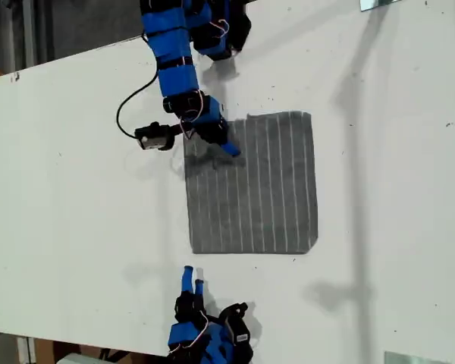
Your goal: Grasp corners of a square towel and fold twice.
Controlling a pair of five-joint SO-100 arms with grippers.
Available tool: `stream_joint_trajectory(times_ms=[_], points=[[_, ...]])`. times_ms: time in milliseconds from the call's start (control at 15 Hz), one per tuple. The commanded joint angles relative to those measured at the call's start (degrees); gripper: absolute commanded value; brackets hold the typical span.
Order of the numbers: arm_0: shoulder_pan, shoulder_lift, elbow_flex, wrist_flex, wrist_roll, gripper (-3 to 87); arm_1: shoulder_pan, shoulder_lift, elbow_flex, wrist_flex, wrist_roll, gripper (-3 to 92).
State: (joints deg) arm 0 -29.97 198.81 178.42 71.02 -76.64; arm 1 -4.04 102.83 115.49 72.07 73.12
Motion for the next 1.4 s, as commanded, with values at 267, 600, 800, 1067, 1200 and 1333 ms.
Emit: stream_joint_trajectory(times_ms=[267, 600, 800, 1067, 1200, 1333], points=[[0.9, 0.4, 0.3, -0.4, -0.3, 26.7, -33.4, 4.0, -8.3, 19.0, 24.3, 37.6], [1.4, 0.4, 0.3, 0.1, -0.4, 26.7, -36.6, -14.0, -17.8, 10.5, 24.0, 37.7], [1.6, 0.4, 0.3, 0.4, -0.5, 26.6, -35.2, -19.9, -18.2, 3.0, 21.6, 37.6], [1.8, 0.4, 0.2, 0.4, -0.4, 26.4, -32.6, -27.3, -20.9, -0.1, 18.9, 35.5], [1.8, 0.4, 0.2, 0.3, 0.1, 26.5, -32.4, -29.4, -20.7, -2.1, 19.5, 11.8], [1.8, 0.4, 0.2, 0.0, 0.7, 26.6, -32.3, -31.3, -21.0, -4.2, 20.6, 5.0]])
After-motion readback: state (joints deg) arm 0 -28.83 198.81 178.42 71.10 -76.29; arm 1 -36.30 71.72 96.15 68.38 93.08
